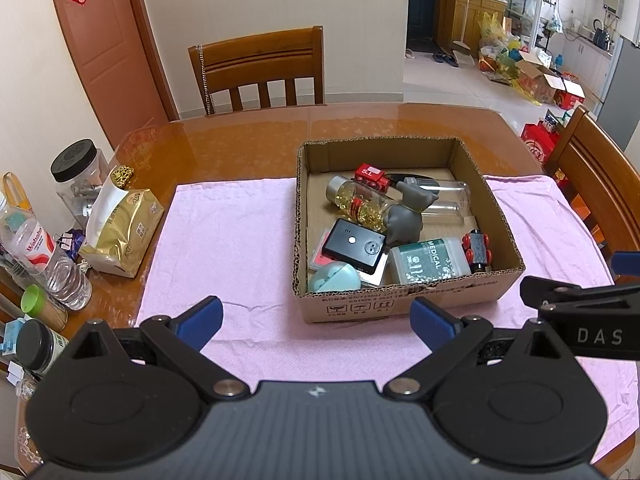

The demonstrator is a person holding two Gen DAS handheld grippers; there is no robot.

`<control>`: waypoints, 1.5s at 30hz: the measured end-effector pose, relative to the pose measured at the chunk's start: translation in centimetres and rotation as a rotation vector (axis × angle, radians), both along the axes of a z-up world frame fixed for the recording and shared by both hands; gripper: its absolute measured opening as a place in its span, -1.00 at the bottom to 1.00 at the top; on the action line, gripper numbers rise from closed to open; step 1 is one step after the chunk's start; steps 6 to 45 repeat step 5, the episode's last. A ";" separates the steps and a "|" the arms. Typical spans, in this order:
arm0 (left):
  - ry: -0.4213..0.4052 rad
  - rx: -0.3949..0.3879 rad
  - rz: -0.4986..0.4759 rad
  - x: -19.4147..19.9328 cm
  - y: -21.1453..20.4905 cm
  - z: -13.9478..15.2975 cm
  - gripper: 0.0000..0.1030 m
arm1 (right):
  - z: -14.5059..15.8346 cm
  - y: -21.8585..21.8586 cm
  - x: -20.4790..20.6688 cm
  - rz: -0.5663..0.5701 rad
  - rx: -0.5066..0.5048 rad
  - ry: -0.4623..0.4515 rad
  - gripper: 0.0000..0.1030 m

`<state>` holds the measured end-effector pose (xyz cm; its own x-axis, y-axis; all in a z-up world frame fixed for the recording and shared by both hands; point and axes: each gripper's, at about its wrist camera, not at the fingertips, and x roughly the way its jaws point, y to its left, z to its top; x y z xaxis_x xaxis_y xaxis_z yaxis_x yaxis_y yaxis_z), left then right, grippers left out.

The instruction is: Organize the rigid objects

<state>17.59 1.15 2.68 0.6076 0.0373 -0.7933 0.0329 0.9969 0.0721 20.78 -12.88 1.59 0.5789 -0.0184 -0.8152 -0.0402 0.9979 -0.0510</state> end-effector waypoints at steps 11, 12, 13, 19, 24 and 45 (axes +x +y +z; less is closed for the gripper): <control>0.001 0.001 0.001 0.0 0.0 0.0 0.93 | 0.0 0.0 0.0 -0.001 0.000 0.000 1.00; 0.001 0.001 0.001 0.0 0.0 0.0 0.93 | 0.0 0.0 0.0 -0.001 0.000 0.000 1.00; 0.001 0.001 0.001 0.0 0.0 0.0 0.93 | 0.0 0.0 0.0 -0.001 0.000 0.000 1.00; 0.001 0.001 0.001 0.0 0.0 0.0 0.93 | 0.0 0.0 0.0 -0.001 0.000 0.000 1.00; 0.001 0.001 0.001 0.0 0.0 0.0 0.93 | 0.0 0.0 0.0 -0.001 0.000 0.000 1.00; 0.001 0.001 0.001 0.0 0.0 0.0 0.93 | 0.0 0.0 0.0 -0.001 0.000 0.000 1.00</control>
